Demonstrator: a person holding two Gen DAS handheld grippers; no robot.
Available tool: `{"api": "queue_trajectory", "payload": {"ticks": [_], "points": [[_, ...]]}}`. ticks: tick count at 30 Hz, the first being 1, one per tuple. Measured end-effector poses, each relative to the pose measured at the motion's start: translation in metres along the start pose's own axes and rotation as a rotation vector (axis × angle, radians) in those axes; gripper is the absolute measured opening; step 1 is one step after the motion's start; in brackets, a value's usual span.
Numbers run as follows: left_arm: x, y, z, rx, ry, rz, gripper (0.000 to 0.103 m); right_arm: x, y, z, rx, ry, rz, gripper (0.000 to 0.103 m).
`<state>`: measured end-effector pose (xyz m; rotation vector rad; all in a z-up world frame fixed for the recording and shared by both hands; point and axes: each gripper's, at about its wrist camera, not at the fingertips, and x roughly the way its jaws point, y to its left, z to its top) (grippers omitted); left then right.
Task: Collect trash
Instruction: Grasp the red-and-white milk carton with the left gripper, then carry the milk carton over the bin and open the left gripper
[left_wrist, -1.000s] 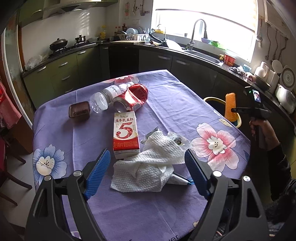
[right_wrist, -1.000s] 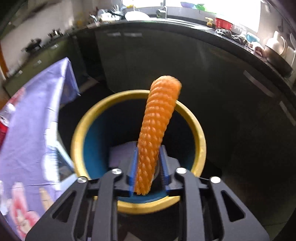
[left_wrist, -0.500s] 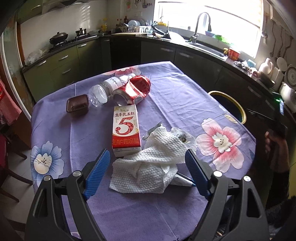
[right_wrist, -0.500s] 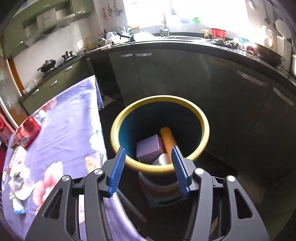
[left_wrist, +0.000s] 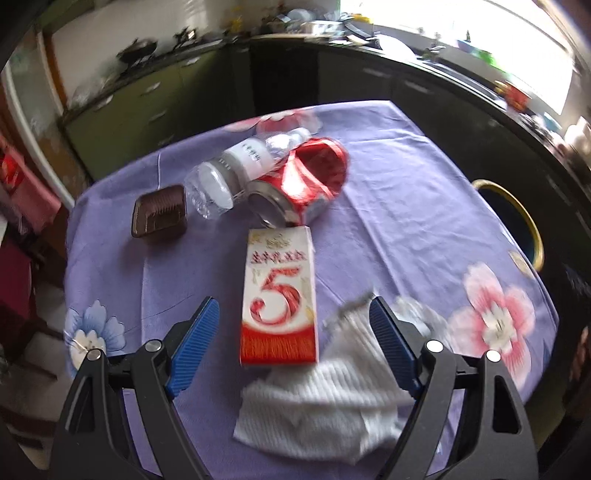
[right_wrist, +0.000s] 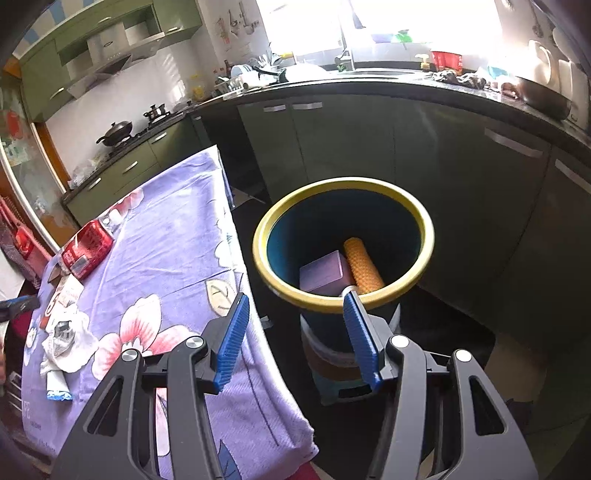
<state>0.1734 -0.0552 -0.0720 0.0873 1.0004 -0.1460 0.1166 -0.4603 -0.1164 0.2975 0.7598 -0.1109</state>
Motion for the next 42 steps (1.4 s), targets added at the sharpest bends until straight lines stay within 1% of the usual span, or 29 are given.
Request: {"api": "queue_trajectory", "payload": {"ticks": [3, 6, 9, 12, 13, 15, 21, 23, 30, 34, 39, 42], "points": [[0.021, 0.009, 0.009, -0.074, 0.037, -0.003, 0.079, -0.001, -0.001, 0.001, 0.012, -0.002, 0.018, 0.053], [0.037, 0.015, 0.011, -0.111, 0.068, -0.007, 0.078, -0.002, 0.000, 0.002, 0.013, -0.005, 0.030, 0.053], [0.045, 0.014, 0.009, -0.109, 0.082, -0.003, 0.077, -0.001, 0.002, 0.004, 0.011, -0.004, 0.043, 0.053], [0.050, 0.009, 0.007, -0.084, 0.094, 0.001, 0.075, 0.002, 0.007, 0.006, 0.005, 0.000, 0.057, 0.053], [0.051, 0.007, 0.006, -0.076, 0.094, 0.008, 0.074, 0.004, 0.009, 0.006, 0.005, 0.003, 0.062, 0.053], [0.053, 0.004, 0.006, -0.063, 0.099, 0.016, 0.067, 0.007, 0.011, 0.006, 0.005, 0.008, 0.069, 0.053], [0.062, 0.007, 0.004, -0.069, 0.126, 0.010, 0.054, 0.010, 0.019, 0.005, -0.003, 0.020, 0.080, 0.053], [0.065, 0.007, 0.004, -0.071, 0.128, 0.010, 0.053, 0.009, 0.019, 0.005, -0.001, 0.019, 0.080, 0.053], [0.062, 0.009, -0.003, -0.056, 0.116, 0.008, 0.051, 0.008, 0.021, 0.006, -0.002, 0.017, 0.084, 0.053], [0.054, 0.013, -0.005, -0.065, 0.102, 0.005, 0.050, 0.006, 0.023, 0.006, -0.005, 0.015, 0.090, 0.053], [0.027, 0.020, -0.003, -0.066, 0.041, 0.024, 0.050, 0.003, 0.021, 0.005, -0.001, 0.009, 0.094, 0.053], [0.004, 0.017, 0.002, -0.049, -0.009, 0.030, 0.050, 0.001, 0.019, 0.005, 0.003, 0.005, 0.099, 0.053]]}}
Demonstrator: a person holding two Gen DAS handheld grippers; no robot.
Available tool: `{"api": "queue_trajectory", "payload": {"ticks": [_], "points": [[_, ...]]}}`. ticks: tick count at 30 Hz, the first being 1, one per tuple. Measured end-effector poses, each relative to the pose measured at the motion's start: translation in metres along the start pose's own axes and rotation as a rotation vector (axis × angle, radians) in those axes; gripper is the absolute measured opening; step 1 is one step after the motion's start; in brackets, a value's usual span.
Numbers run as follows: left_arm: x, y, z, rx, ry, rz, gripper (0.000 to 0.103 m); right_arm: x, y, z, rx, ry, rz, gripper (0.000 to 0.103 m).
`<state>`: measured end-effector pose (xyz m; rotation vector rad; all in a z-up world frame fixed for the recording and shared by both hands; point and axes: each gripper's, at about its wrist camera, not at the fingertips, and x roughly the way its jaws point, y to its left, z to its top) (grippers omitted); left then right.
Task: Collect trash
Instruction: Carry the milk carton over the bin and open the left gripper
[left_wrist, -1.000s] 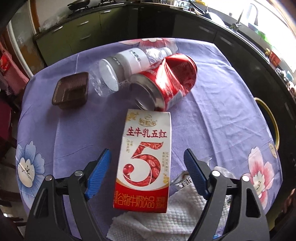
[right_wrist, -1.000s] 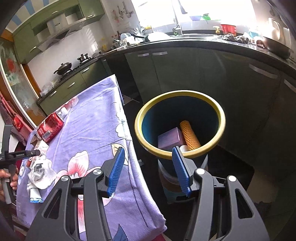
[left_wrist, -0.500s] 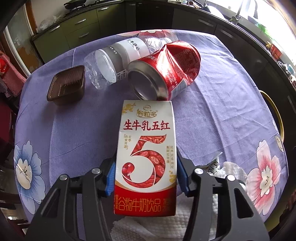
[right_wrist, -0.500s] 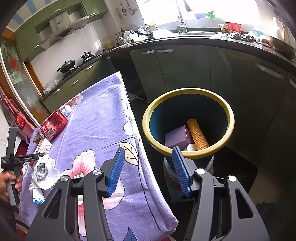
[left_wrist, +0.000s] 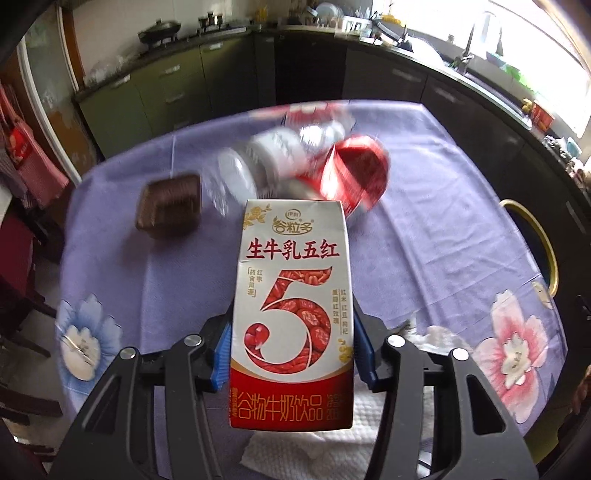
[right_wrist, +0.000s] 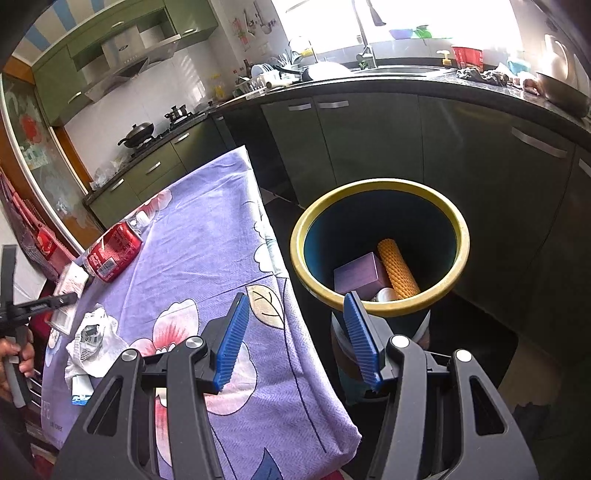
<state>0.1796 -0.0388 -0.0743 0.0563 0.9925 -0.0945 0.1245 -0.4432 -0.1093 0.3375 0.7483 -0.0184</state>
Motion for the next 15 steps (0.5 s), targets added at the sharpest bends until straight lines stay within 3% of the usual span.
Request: {"api": "queue_trajectory", "payload": {"ticks": [6, 10, 15], "points": [[-0.039, -0.044, 0.013, 0.112, -0.073, -0.061, 0.050, -0.004, -0.010, -0.001, 0.018, -0.011, -0.009, 0.053], [-0.049, -0.106, 0.029, 0.233, -0.084, -0.173, 0.050, -0.010, -0.028, -0.003, 0.048, -0.030, -0.053, 0.053], [-0.035, -0.196, 0.047, 0.376, -0.072, -0.279, 0.051, -0.021, -0.057, -0.005, 0.102, -0.045, -0.115, 0.053]]}}
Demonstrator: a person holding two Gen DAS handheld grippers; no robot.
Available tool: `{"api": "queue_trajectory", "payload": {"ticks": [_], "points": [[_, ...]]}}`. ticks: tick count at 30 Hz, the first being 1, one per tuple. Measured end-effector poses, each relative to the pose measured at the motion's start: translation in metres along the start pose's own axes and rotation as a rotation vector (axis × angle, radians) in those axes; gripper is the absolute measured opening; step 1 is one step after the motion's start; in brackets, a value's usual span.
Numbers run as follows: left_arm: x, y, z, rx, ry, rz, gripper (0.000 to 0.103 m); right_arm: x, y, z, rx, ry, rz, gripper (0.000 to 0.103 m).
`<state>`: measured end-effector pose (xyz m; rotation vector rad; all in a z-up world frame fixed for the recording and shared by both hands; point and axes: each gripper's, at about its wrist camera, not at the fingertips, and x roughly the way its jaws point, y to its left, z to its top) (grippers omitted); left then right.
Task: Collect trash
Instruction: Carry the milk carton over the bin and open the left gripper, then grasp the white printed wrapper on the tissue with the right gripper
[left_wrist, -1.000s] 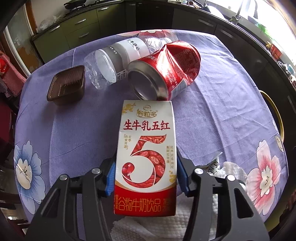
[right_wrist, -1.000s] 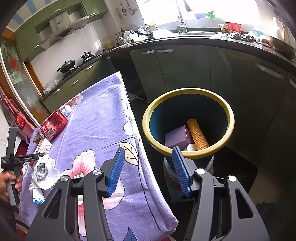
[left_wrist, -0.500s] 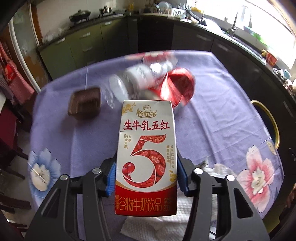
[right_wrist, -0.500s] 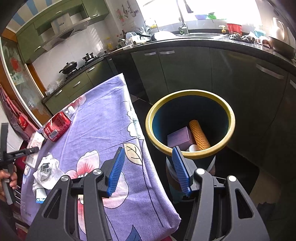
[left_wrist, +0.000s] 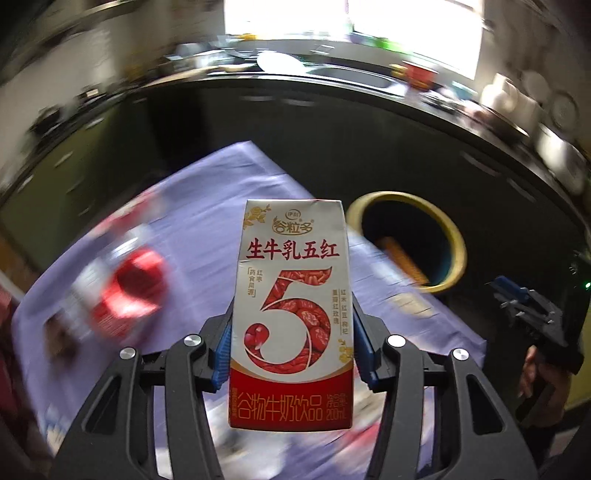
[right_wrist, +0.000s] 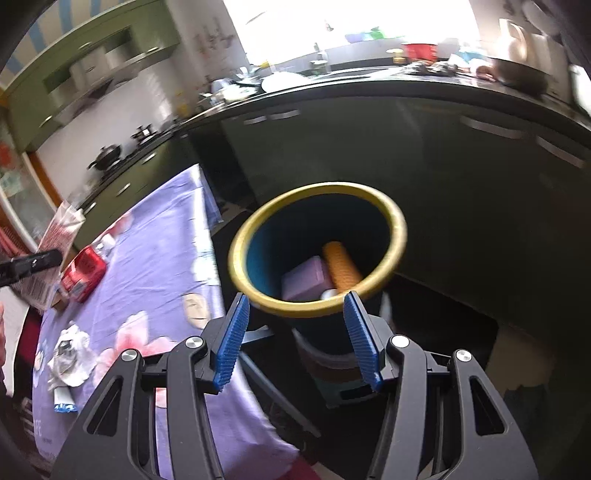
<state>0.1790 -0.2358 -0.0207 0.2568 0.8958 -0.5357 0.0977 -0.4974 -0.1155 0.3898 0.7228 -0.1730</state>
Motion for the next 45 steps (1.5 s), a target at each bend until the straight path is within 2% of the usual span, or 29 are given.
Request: {"api": "queue_trajectory", "payload": {"ticks": [5, 11, 13, 14, 15, 18, 24, 27, 32, 34, 37, 40, 45], "points": [[0.060, -0.075, 0.049, 0.122, 0.034, -0.099, 0.051, -0.008, -0.024, 0.002, 0.041, -0.013, -0.037, 0.053], [0.127, -0.129, 0.082, 0.156, 0.111, -0.186, 0.051, -0.008, -0.041, 0.002, 0.075, -0.005, -0.071, 0.056], [0.143, -0.138, 0.088, 0.155, 0.121, -0.172, 0.055, -0.006, -0.041, 0.000, 0.082, 0.003, -0.073, 0.057], [0.146, -0.140, 0.090, 0.156, 0.115, -0.163, 0.061, -0.005, -0.041, 0.000, 0.084, 0.008, -0.069, 0.057], [0.146, -0.140, 0.091, 0.153, 0.106, -0.158, 0.062, -0.004, -0.039, 0.001, 0.082, 0.009, -0.068, 0.057], [0.129, -0.129, 0.088, 0.124, 0.071, -0.183, 0.064, -0.004, -0.035, 0.002, 0.070, 0.010, -0.062, 0.057], [0.060, -0.081, 0.060, 0.059, -0.013, -0.156, 0.068, -0.001, -0.020, 0.000, 0.041, 0.017, -0.023, 0.057], [0.019, -0.046, 0.036, 0.012, -0.068, -0.121, 0.069, 0.001, -0.001, -0.003, 0.005, 0.028, 0.008, 0.057], [-0.049, 0.028, -0.019, -0.141, -0.150, -0.053, 0.070, 0.005, 0.038, -0.011, -0.078, 0.052, 0.081, 0.058], [-0.072, 0.052, -0.044, -0.194, -0.182, 0.004, 0.071, 0.009, 0.057, -0.016, -0.112, 0.068, 0.114, 0.059], [-0.097, 0.080, -0.078, -0.246, -0.206, 0.110, 0.072, 0.019, 0.097, -0.027, -0.183, 0.125, 0.218, 0.059], [-0.115, 0.102, -0.110, -0.294, -0.217, 0.173, 0.072, 0.028, 0.136, -0.036, -0.243, 0.175, 0.308, 0.059], [-0.133, 0.132, -0.152, -0.393, -0.245, 0.209, 0.073, 0.030, 0.212, -0.062, -0.371, 0.254, 0.494, 0.059]]}}
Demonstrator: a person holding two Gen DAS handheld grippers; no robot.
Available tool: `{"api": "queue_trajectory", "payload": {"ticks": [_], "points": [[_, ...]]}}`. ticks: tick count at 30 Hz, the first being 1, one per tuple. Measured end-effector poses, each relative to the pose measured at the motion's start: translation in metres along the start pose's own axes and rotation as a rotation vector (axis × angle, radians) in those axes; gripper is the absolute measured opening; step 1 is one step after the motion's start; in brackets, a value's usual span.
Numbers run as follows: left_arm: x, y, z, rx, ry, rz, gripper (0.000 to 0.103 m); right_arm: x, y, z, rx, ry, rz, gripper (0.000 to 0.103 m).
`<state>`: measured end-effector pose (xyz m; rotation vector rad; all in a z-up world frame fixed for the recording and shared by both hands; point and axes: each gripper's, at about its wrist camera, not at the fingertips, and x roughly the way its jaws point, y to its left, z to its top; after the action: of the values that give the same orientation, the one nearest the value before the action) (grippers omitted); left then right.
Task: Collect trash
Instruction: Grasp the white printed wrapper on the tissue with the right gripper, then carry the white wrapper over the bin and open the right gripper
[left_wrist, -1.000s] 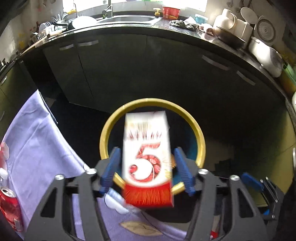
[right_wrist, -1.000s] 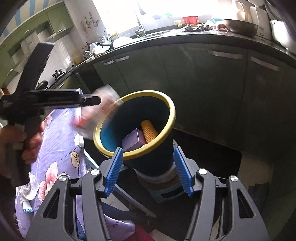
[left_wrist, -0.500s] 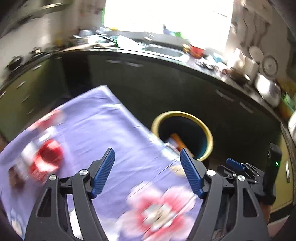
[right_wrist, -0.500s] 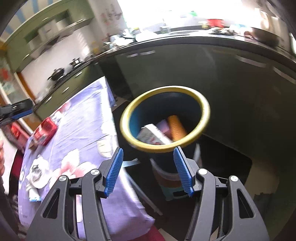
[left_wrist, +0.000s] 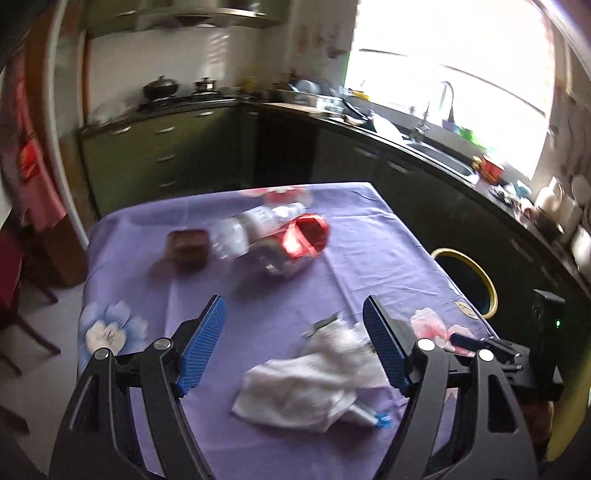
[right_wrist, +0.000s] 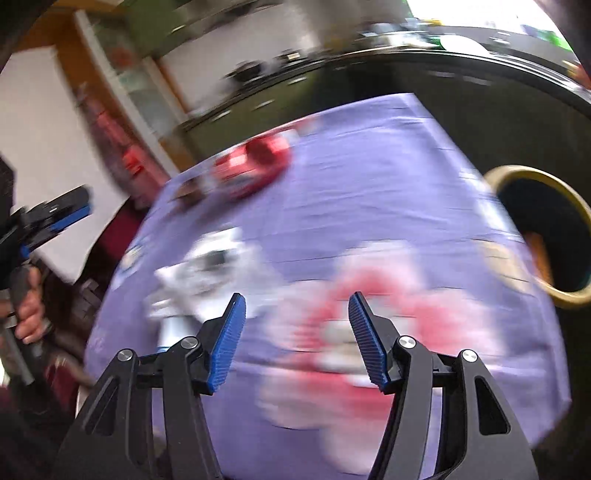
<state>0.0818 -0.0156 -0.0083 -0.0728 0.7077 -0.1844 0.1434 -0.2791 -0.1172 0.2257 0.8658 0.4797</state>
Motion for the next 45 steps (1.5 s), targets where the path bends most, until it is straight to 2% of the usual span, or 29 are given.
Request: {"api": "queue_trajectory", "payload": {"ticks": [3, 8, 11, 14, 17, 21, 25, 28, 33, 38, 43, 45], "points": [[-0.004, 0.019, -0.010, -0.045, 0.002, -0.002, 0.073, 0.016, 0.035, -0.001, -0.084, 0.038, 0.071, 0.056], [-0.001, 0.033, -0.025, -0.087, 0.025, -0.011, 0.073, 0.037, 0.069, -0.005, -0.154, 0.071, 0.083, 0.044], [0.001, 0.039, -0.032, -0.096, 0.037, -0.019, 0.073, 0.035, 0.066, 0.000, -0.123, 0.055, 0.090, 0.037], [0.002, 0.043, -0.036, -0.106, 0.042, -0.025, 0.073, 0.032, 0.057, 0.010, -0.101, 0.025, 0.019, 0.034], [0.004, 0.046, -0.037, -0.112, 0.042, -0.027, 0.073, 0.040, 0.048, 0.015, -0.089, 0.053, -0.003, 0.030], [0.007, 0.046, -0.038, -0.110, 0.049, -0.030, 0.073, 0.052, 0.043, 0.017, -0.087, 0.094, 0.017, 0.022], [0.010, 0.044, -0.038, -0.100, 0.060, -0.031, 0.073, 0.057, 0.045, 0.019, -0.083, 0.111, 0.064, 0.022], [0.013, 0.044, -0.037, -0.101, 0.066, -0.030, 0.073, 0.059, 0.048, 0.021, -0.092, 0.117, 0.065, 0.022], [0.017, 0.044, -0.037, -0.104, 0.075, -0.034, 0.073, 0.066, 0.049, 0.028, -0.081, 0.133, 0.094, 0.039], [0.020, 0.043, -0.038, -0.102, 0.088, -0.036, 0.073, 0.077, 0.051, 0.035, -0.058, 0.158, 0.169, 0.040], [0.022, 0.044, -0.038, -0.104, 0.092, -0.034, 0.073, 0.088, 0.056, 0.042, -0.050, 0.170, 0.207, 0.040], [0.023, 0.044, -0.038, -0.104, 0.094, -0.033, 0.073, 0.091, 0.063, 0.044, -0.078, 0.168, 0.228, 0.040]]}}
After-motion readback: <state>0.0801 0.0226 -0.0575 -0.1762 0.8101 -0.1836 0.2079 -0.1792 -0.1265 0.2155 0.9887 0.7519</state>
